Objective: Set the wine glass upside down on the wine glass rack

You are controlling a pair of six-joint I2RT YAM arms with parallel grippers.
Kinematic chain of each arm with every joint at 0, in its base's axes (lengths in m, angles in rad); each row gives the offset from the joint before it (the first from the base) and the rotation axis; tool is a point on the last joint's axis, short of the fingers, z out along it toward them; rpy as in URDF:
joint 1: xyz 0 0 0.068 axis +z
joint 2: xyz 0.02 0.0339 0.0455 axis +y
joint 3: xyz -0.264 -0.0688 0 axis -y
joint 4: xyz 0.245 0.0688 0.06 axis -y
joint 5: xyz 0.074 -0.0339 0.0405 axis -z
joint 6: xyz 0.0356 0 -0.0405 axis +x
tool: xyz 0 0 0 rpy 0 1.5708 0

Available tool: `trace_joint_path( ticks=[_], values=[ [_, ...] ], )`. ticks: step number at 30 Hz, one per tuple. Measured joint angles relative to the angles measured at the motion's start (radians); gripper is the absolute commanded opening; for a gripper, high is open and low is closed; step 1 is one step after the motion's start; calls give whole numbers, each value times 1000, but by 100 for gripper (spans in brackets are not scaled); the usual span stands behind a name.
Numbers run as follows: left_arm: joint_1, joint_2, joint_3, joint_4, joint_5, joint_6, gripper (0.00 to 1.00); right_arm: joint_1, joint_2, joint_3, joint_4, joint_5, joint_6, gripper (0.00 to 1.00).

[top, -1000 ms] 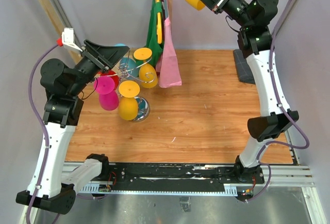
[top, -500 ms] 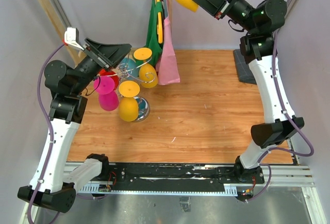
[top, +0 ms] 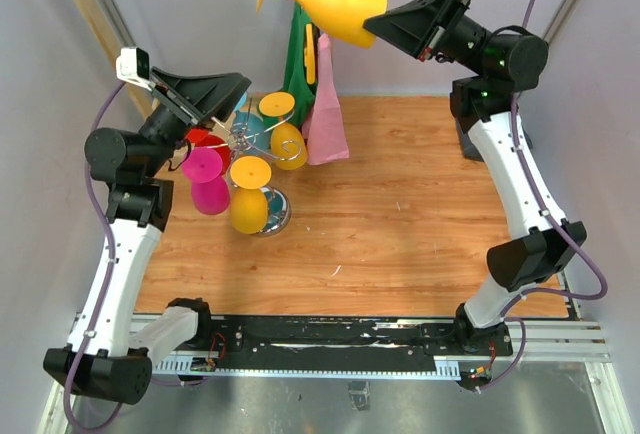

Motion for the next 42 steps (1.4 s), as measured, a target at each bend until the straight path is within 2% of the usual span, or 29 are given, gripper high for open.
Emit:
trace_joint_path(
  ticks=[6,13,18,26,35,37,39,41,42],
  values=[
    [50,69,-140,363,18,-279,59,14,21,-35,257,-39,199,1],
    [61,169,-181,704,6,-554,59,36,72,-50,521,-53,401,1],
    [61,188,-178,874,-4,-640,59,87,136,-53,627,-58,486,1],
    [61,192,-166,1030,-5,-665,56,183,297,54,659,-80,554,1],
    [61,192,-165,1098,-20,-665,42,209,351,114,675,-78,587,1],
    [61,193,-165,1103,-20,-665,31,209,351,114,677,-78,588,1],
    [60,195,-165,1105,-18,-665,14,210,351,114,679,-79,588,1],
    [59,202,-165,1109,-16,-666,2,210,351,114,680,-79,589,1],
    [57,204,-165,1114,-15,-666,0,210,351,114,678,-80,588,1]
  ],
)
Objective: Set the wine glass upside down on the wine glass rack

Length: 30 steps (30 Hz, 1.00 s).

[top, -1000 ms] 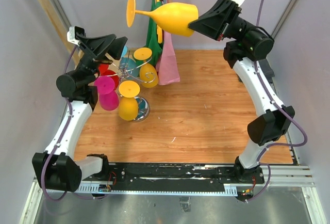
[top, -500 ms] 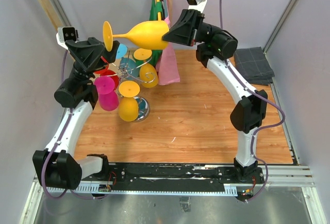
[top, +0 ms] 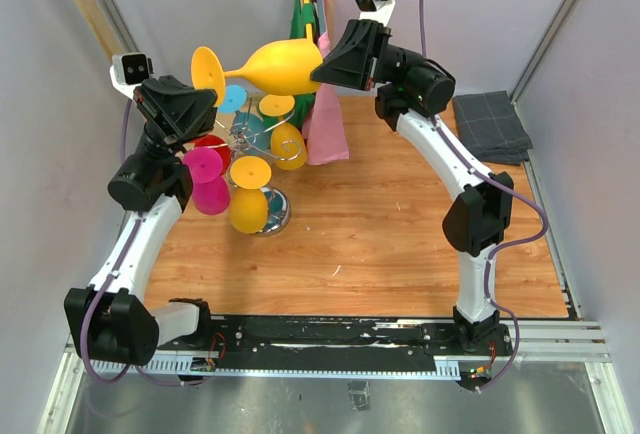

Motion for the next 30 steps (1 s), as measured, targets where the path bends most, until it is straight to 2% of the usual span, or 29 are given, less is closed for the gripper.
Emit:
trace_joint_path(
  ticks=[3,4,6,8,11,13,22,30],
  values=[
    [-12,-2,0,18,12,0,0,0,5,0,-5,0,-2,1],
    [-13,-3,0,19,14,-1,0,0,5,0,-4,0,-2,4],
    [-13,-2,0,18,14,-1,0,0,5,0,-4,0,-4,14],
    [-13,-2,7,18,19,-1,0,0,5,0,-7,0,-11,31],
    [-13,2,44,17,31,0,0,0,-5,-23,-14,1,-17,39],
    [-10,5,76,11,32,0,0,0,-21,-49,-14,2,-24,50],
    [4,0,156,-55,-2,0,0,-29,-109,-120,6,-29,-40,63],
    [5,-56,158,-247,39,1,0,-168,-158,-194,11,-39,-61,64]
  ],
)
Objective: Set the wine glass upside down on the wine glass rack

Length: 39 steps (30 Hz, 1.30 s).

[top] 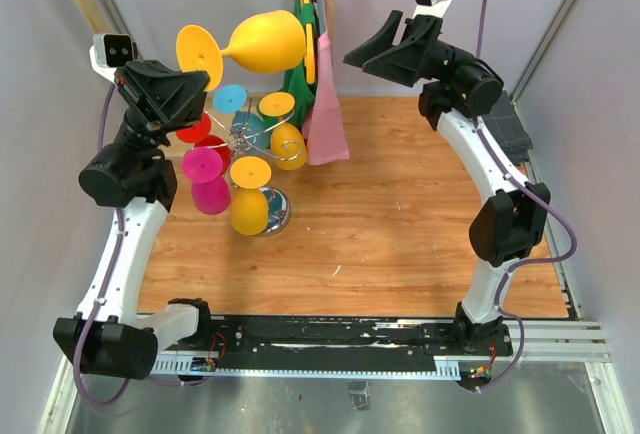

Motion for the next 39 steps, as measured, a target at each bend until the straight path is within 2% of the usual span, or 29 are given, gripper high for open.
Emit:
trace_joint_path(
  ticks=[3,10,17,23,31,39],
  values=[
    [0,-45,25,-145,42,26,0,-47,0,-10,-13,-1,-4,65],
    [0,-135,182,-565,122,244,0,-89,-29,-59,-145,-3,-116,67],
    [0,-179,182,-753,162,362,0,-95,-64,-112,-326,-3,-282,67],
    [0,-96,330,-1053,165,545,0,-95,-82,-161,-380,1,-334,67],
    [0,31,393,-1209,165,644,0,-95,-146,-221,-470,-2,-416,67],
    [-61,214,660,-1442,126,814,0,-100,-202,-235,-540,-5,-492,67]
  ],
)
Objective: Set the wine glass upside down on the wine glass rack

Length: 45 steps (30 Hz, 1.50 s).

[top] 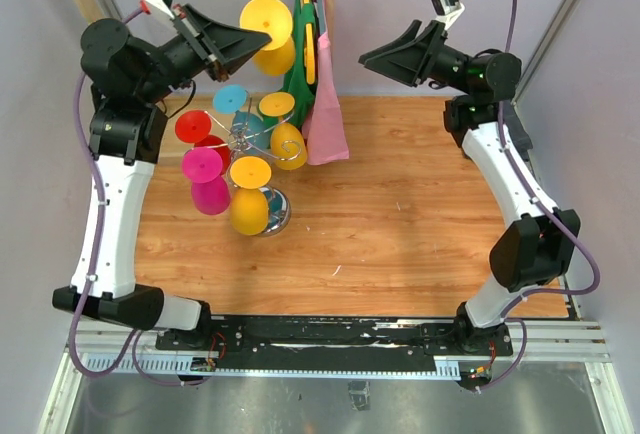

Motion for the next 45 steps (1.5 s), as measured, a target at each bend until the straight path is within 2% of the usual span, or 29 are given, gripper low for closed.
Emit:
trace_joint_path(
  ticks=[3,9,16,20,26,45],
  values=[
    [-76,38,64,-56,-10,50,0,-15,-6,-13,-12,0,-7,67],
    [-217,44,54,-116,-32,92,0,-44,-7,-28,-36,0,-10,67],
    [-301,-35,-108,-92,-61,67,0,-60,-20,-39,-38,0,-11,67],
    [-328,-106,-217,-55,-65,28,0,-66,-28,-49,-38,0,-13,67],
    [-353,-168,-289,-31,-65,13,0,-66,-28,-61,-40,2,-13,67],
    [-354,-151,-470,-26,-120,-63,0,-66,-48,-82,-56,2,-29,67]
  ],
)
